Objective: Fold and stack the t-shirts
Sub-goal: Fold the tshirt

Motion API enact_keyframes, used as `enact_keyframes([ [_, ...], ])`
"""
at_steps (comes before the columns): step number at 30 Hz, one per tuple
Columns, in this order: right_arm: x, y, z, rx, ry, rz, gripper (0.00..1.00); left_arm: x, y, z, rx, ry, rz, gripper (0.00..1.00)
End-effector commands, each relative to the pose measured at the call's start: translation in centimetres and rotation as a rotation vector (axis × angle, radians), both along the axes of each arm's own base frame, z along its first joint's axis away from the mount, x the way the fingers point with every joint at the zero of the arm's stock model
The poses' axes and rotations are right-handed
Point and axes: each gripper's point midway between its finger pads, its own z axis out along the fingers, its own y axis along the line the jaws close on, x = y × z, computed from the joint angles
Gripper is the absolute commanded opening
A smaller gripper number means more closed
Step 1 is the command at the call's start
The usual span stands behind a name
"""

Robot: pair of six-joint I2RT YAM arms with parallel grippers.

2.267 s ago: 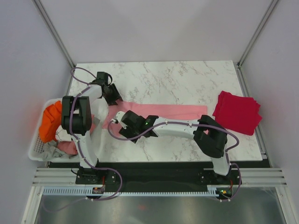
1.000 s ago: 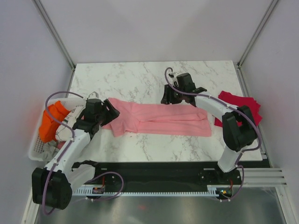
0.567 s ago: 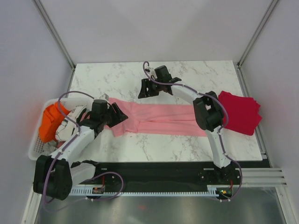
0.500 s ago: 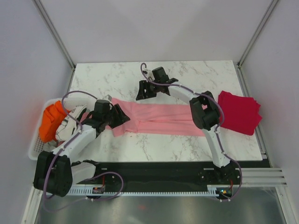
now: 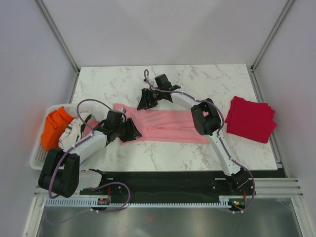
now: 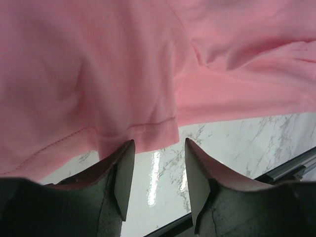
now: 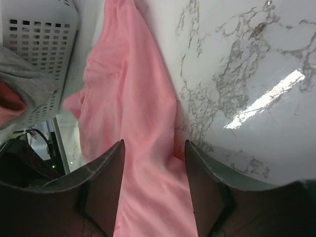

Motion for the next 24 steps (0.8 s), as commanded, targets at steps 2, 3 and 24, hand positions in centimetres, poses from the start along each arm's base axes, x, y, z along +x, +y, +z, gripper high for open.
enact_keyframes([
  [2,-1.1,0.7,-1.2,0.018,0.066,0.039,0.57,-0.8,-0.7,-0.4,-0.014,0.000,-0.072,0.52],
  [3,-1.4,0.8,-1.1,0.032,0.083,0.053,0.56,-0.9,-0.8,-0.1,-0.023,0.000,-0.077,0.52],
  [24,20.7,-12.4,2.6,0.130,-0.039,-0.766,0.00,1.2,-1.2,4.7,-0.095,-0.092,-0.032,0.58],
])
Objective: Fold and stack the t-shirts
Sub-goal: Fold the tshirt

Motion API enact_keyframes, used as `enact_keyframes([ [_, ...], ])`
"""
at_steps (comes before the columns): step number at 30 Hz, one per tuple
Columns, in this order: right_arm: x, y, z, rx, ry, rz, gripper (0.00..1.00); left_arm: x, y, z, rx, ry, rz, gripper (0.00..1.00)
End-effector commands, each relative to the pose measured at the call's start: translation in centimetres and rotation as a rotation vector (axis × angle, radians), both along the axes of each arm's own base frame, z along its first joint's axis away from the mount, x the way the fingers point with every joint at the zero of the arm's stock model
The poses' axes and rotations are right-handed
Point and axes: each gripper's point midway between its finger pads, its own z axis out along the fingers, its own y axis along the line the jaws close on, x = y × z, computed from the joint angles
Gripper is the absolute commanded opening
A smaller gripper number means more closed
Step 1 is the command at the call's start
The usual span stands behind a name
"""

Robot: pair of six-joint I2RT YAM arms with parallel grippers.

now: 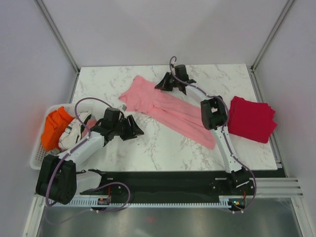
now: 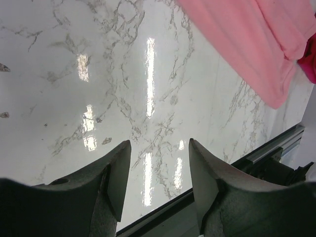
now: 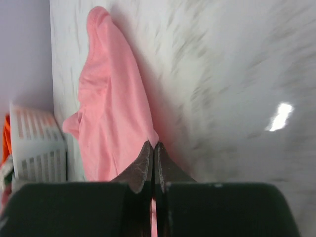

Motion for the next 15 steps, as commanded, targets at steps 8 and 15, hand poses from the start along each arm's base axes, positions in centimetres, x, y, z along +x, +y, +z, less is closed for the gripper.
enact_keyframes([
  [8,11.7,-13.8,8.0,0.036,-0.215,-0.428,0.80,2.3,-1.3,0.8,-0.048,-0.035,0.000,0.61],
  [15,5.3,-18.5,16.3,-0.267,-0.354,-0.437,0.82,3.2,-1.6,1.7,-0.053,-0.059,-0.010,0.63],
])
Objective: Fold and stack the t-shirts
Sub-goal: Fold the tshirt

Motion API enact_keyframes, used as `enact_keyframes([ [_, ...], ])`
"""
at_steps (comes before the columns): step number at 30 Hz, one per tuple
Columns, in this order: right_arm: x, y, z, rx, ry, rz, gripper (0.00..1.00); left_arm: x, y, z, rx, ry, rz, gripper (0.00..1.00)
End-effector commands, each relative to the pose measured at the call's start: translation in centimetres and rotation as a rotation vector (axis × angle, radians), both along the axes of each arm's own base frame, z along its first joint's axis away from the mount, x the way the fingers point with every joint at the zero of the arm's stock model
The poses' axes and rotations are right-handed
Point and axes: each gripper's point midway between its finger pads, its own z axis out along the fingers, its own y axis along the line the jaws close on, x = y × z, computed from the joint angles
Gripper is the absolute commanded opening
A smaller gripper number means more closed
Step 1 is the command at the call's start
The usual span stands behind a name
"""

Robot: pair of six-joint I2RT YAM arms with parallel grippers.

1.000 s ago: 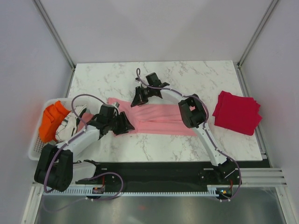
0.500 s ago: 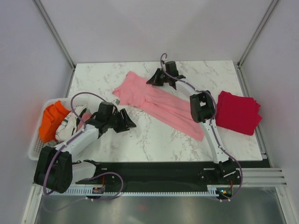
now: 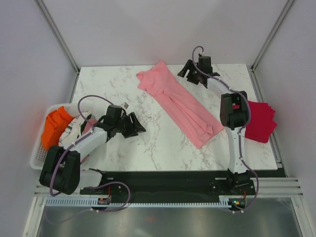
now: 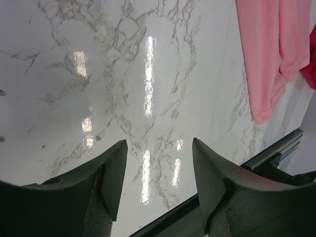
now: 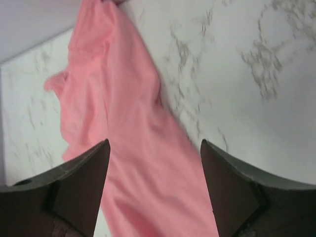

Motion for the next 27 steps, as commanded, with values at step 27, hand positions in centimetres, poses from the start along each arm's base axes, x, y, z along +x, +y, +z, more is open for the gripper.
enact_keyframes([
  [27,-40.3,-2.4,1.7,-0.747,0.090,0.280,0.52,-0.5,0.8,4.6,-0.051,-0.462,-0.037,0.62],
])
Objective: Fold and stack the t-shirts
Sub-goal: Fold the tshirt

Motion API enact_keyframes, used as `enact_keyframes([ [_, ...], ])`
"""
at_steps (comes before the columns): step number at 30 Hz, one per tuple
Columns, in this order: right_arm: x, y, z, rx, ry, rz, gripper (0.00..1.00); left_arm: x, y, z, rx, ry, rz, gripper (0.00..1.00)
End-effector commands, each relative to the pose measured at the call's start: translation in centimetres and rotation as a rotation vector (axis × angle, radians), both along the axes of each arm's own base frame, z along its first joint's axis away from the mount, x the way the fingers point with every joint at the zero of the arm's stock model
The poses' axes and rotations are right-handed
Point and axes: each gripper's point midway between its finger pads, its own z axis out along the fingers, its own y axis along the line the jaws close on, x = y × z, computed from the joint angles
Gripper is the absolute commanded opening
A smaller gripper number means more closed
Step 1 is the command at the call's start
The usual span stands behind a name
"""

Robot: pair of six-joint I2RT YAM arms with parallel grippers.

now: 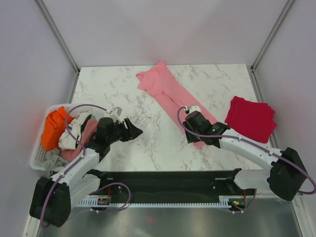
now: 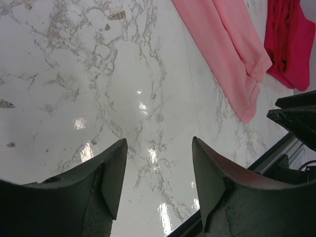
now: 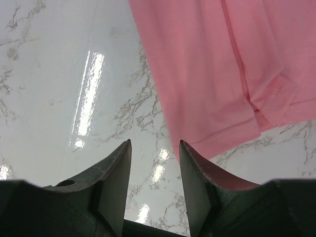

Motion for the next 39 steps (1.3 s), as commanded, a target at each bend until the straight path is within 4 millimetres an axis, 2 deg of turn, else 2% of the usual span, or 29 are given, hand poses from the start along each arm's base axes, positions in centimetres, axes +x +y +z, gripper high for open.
enact_keyframes([
  [1,0.1,-1.0,-0.1,-0.037,-0.026,-0.071,0.51,0.9,0.0,1.1,0.022,-0.107,-0.013,0.62],
  [5,0.4,-1.1,-0.7,-0.082,-0.004,-0.084,0.51,1.2,0.5,0.2,0.043,-0.108,0.016,0.62],
  [9,0.9,-1.2,-0.3,-0.108,-0.006,-0.091,0.51,1.1,0.1,0.1,0.032,-0.094,-0.003,0.61],
  [14,0.2,-1.0,-0.6,-0.119,0.046,-0.080,0.52,1.1,0.6,-0.1,0.043,-0.100,0.020,0.61],
  [18,-0.2,-2.4,-1.0,-0.175,0.053,-0.119,0.50,1.0,0.2,0.0,0.028,-0.096,0.006,0.61],
  [22,-0.6,-2.8,-1.7,-0.190,0.069,-0.125,0.49,0.9,0.0,0.2,0.014,-0.095,-0.006,0.60],
  [26,-0.7,-2.2,-2.2,-0.188,0.096,-0.102,0.45,0.9,0.0,0.0,0.016,-0.087,-0.004,0.60],
  [31,-0.8,-1.0,-1.8,-0.174,0.092,-0.046,0.47,0.9,0.0,-0.2,0.021,-0.079,-0.008,0.61],
  [35,-1.0,-1.0,-2.5,-0.189,0.103,-0.049,0.49,0.8,0.0,-0.3,0.026,-0.074,-0.007,0.60],
  [39,-0.8,-1.4,-4.4,-0.257,0.135,-0.061,0.50,0.9,0.1,-0.3,0.033,-0.075,-0.003,0.60],
])
